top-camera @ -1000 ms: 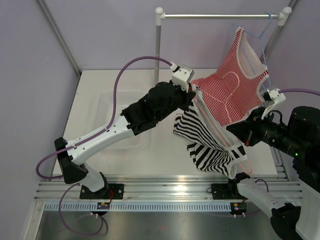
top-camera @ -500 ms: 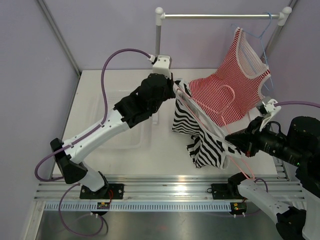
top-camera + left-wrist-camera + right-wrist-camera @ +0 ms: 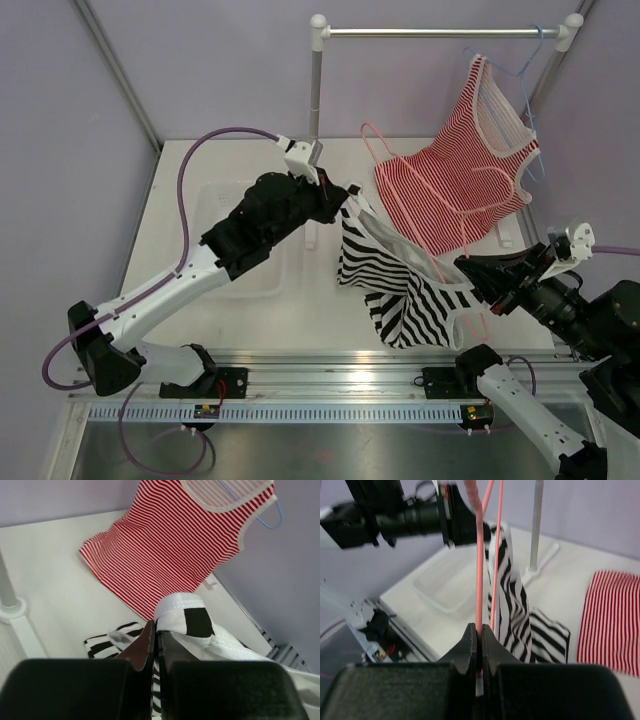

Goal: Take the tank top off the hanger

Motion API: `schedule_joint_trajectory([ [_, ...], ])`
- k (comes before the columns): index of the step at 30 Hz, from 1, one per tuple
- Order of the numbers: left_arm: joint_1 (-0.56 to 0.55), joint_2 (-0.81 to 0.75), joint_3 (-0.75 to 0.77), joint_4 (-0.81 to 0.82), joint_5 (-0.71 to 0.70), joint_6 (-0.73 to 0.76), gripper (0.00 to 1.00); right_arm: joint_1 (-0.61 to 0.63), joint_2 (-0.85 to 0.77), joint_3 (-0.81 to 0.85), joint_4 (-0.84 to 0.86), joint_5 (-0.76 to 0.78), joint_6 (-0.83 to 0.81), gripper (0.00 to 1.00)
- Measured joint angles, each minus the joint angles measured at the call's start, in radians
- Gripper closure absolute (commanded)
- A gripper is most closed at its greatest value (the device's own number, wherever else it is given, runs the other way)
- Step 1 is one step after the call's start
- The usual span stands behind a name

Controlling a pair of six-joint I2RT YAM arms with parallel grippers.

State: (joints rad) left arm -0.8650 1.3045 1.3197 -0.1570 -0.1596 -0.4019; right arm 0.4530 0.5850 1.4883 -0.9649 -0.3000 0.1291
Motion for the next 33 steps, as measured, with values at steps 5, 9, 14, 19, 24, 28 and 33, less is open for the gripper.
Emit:
schedule_joint_trajectory([
  [5,-0.043,-0.039,-0.107,0.064,0.130,-0.016,1.00,0.001,-0.121,-0.271,0.416,0.000,0.100,1.00],
  [9,-0.073,-0.080,-0.188,0.084,0.263,-0.010,1.00,0.002,-0.048,-0.393,0.755,-0.008,0.184,1.00],
  [14,-0.075,-0.140,-0.269,0.009,0.194,0.000,1.00,0.004,0.140,-0.308,0.824,0.075,0.232,1.00],
  [19,-0.055,-0.141,-0.268,-0.153,-0.059,-0.045,1.00,0.005,0.368,0.083,0.475,0.245,0.215,1.00],
  [24,-0.045,-0.117,-0.274,-0.193,-0.134,-0.068,0.77,0.005,0.377,0.090,0.189,0.347,0.178,1.00],
  [28,-0.045,-0.088,-0.274,-0.195,-0.133,-0.069,0.01,0.005,0.440,0.129,0.031,0.431,0.142,1.00],
  [33,-0.045,-0.086,-0.272,-0.211,-0.127,-0.074,0.01,-0.013,0.625,0.281,-0.031,0.493,0.096,1.00],
])
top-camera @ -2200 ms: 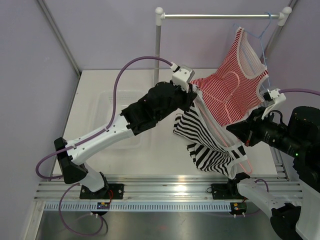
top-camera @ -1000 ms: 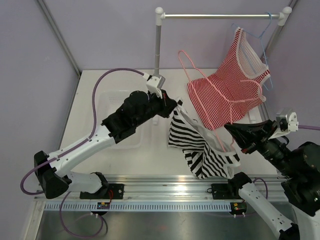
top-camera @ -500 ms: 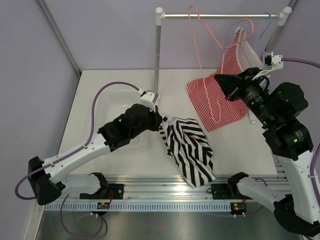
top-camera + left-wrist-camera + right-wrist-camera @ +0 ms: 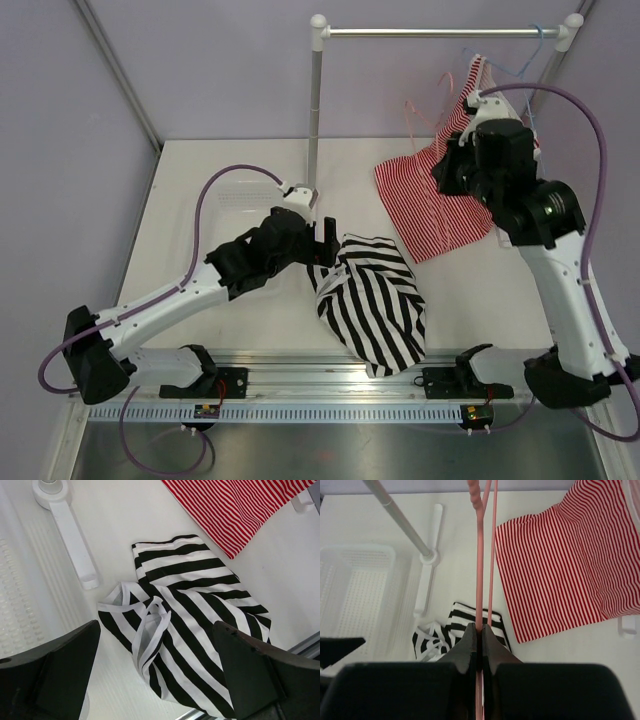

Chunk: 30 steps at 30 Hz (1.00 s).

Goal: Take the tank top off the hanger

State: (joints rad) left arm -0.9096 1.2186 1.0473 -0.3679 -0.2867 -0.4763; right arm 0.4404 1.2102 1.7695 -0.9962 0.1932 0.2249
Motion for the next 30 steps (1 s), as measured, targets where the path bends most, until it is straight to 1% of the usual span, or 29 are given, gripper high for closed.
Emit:
schedule_joint_trajectory([
  [5,0.000,-0.054,0.000,-0.038,0.005,0.012,0.01,-0.069,0.234,0.212,-0.002,0.005,-0.028,1.00],
  [8,0.000,-0.107,0.000,-0.076,0.005,0.025,0.01,-0.104,0.336,0.344,-0.016,-0.005,-0.043,1.00],
  [12,0.000,-0.175,-0.002,-0.119,0.013,0.036,0.01,-0.182,0.450,0.547,-0.035,-0.041,-0.058,1.00],
  [16,-0.001,-0.227,-0.016,-0.133,0.021,0.040,0.01,-0.237,0.525,0.666,-0.049,-0.082,-0.075,1.00],
  [21,-0.002,-0.273,-0.023,-0.172,0.022,0.047,0.01,-0.251,0.599,0.711,-0.050,-0.129,-0.098,1.00],
  [26,-0.002,-0.299,-0.023,-0.186,0.021,0.058,0.01,-0.254,0.654,0.711,-0.066,-0.142,-0.107,1.00],
  [29,-0.003,-0.300,-0.024,-0.185,0.025,0.062,0.01,-0.257,0.655,0.682,-0.073,-0.150,-0.106,1.00],
  [30,-0.004,-0.298,-0.024,-0.185,0.028,0.064,0.01,-0.257,0.652,0.667,-0.071,-0.151,-0.107,0.93],
])
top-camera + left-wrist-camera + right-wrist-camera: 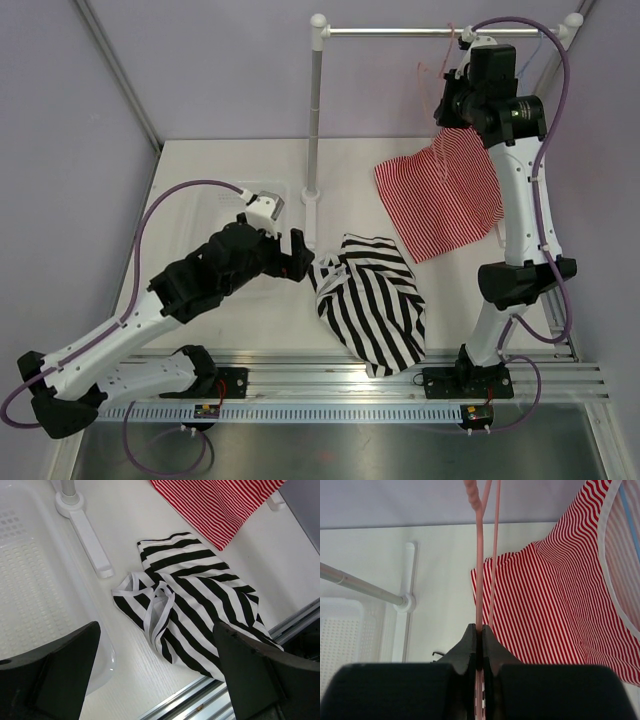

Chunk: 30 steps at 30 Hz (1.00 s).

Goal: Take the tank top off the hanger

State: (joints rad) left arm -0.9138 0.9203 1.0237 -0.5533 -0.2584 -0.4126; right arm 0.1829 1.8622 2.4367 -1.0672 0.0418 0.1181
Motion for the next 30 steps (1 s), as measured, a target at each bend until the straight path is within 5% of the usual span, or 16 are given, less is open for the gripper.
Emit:
schedule_joint_trajectory([
  [3,-0.008,0.019,0.000,0.001,0.013,0.005,0.01,0.000,-0.014,-0.035,0.007,-0.005,0.000,0.41],
  [4,-0.011,0.034,0.002,0.001,0.016,0.006,0.01,-0.001,-0.021,-0.047,0.006,-0.008,0.000,0.10],
  [5,-0.016,0.053,0.004,0.003,0.020,0.005,0.01,-0.001,-0.027,-0.056,0.005,-0.010,0.005,0.01],
  [12,-0.128,0.237,0.037,0.039,0.053,0.002,0.01,-0.001,-0.176,-0.146,0.002,-0.004,-0.001,0.00],
  [24,-0.276,0.802,0.285,0.090,0.057,0.015,0.01,-0.002,-0.852,-0.516,0.013,0.026,0.031,0.00],
  [30,-0.311,0.996,0.379,0.069,0.056,0.024,0.01,-0.002,-0.948,-0.605,0.004,-0.019,0.031,0.00],
])
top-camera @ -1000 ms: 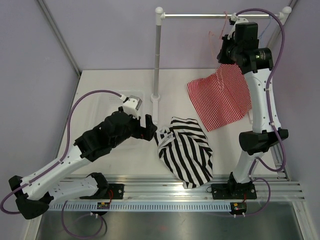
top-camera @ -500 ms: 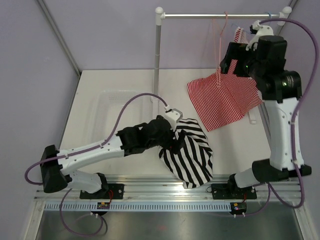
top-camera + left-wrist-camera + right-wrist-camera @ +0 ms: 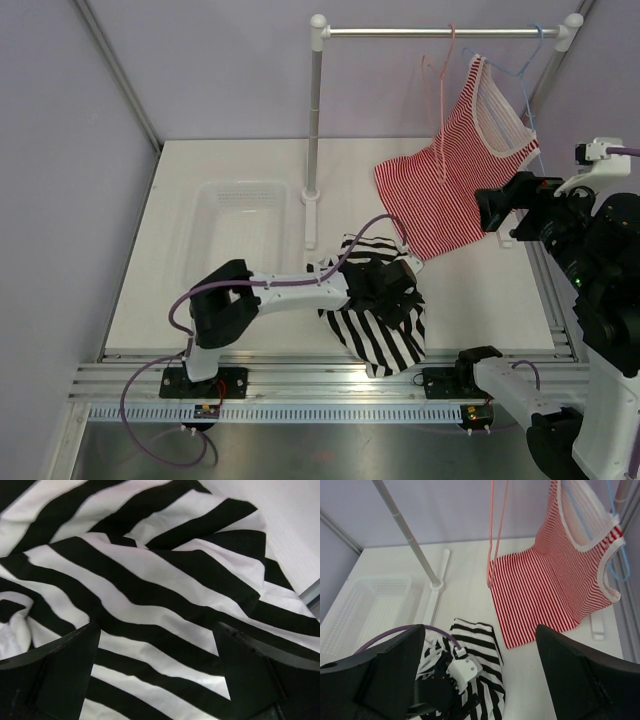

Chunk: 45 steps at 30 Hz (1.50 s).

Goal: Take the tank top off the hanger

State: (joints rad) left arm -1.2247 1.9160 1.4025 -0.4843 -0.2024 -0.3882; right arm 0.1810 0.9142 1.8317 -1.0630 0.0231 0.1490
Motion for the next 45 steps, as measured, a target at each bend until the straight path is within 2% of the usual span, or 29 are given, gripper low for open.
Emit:
schedule_joint_trajectory([
  [6,-0.005,0.150,0.111,-0.024,-0.024,-0.017,0.01,0.000,-0.010,-0.104,-0.009,-0.086,0.000,0.00],
  [8,-0.005,0.184,0.117,-0.022,-0.028,-0.033,0.24,0.000,-0.017,-0.111,-0.008,-0.108,0.000,0.00],
  [9,-0.005,0.184,0.123,-0.018,-0.029,-0.039,0.33,0.000,-0.023,-0.112,-0.008,-0.119,0.000,0.00],
  [10,-0.005,0.185,0.124,-0.014,-0.028,-0.045,0.50,0.000,-0.031,-0.112,-0.005,-0.124,0.000,0.01],
  [12,-0.005,0.188,0.124,-0.013,-0.027,-0.057,0.68,0.000,-0.047,-0.111,-0.003,-0.140,0.000,0.01],
  [13,-0.005,0.188,0.124,-0.013,-0.029,-0.058,0.92,0.000,-0.060,-0.111,-0.002,-0.146,0.000,0.01],
  [14,-0.005,0.188,0.123,-0.014,-0.031,-0.066,1.00,0.000,-0.071,-0.110,0.001,-0.149,0.000,0.00],
  [18,-0.005,0.170,0.115,-0.028,-0.057,-0.066,1.00,0.000,-0.093,-0.105,0.005,-0.149,0.000,0.00],
  [21,-0.005,0.090,0.087,-0.095,-0.122,-0.068,1.00,0.000,-0.094,-0.105,0.005,-0.148,0.000,0.00],
  [26,0.010,-0.170,0.105,-0.211,-0.261,-0.056,1.00,0.000,-0.104,-0.118,0.022,-0.143,0.000,0.01],
  [32,0.092,-0.433,0.256,-0.285,-0.362,-0.014,1.00,0.000,-0.117,-0.129,0.048,-0.139,0.005,0.01],
  [39,0.286,-0.526,0.328,-0.422,-0.460,0.026,1.00,0.000,-0.126,-0.146,0.062,-0.140,0.011,0.01],
  [45,0.508,-0.602,0.197,-0.461,-0.453,0.043,1.00,0.000,-0.131,-0.170,0.083,-0.141,0.013,0.01],
])
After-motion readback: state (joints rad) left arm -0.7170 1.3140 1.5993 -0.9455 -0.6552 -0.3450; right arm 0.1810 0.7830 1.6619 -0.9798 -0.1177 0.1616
